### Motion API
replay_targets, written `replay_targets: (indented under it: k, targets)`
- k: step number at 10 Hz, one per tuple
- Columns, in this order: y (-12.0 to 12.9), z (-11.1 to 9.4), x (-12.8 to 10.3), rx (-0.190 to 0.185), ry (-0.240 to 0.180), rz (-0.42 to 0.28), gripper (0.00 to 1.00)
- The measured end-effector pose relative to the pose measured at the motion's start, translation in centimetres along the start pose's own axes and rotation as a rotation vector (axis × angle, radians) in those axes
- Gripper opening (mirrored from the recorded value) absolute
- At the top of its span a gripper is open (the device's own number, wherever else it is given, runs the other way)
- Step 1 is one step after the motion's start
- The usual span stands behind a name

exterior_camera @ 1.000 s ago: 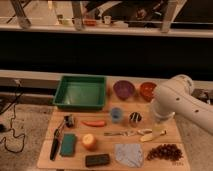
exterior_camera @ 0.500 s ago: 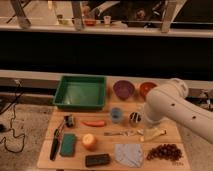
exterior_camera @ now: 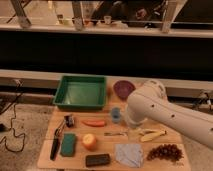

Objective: Place pepper in purple bowl

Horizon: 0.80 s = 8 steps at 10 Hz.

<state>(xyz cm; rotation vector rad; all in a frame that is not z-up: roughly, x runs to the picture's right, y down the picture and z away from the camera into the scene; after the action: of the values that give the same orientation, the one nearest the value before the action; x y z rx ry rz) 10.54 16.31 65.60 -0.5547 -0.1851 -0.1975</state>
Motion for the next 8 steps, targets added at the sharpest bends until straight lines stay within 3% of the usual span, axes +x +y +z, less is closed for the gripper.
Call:
replay_targets:
  k: [5, 8]
  targets:
    - [0.2, 0.3, -0.1, -0.008, -0.007, 0.012, 0.80]
    - [-0.6, 2.4, -3.4, -0.027, -0.033, 0.007, 0.80]
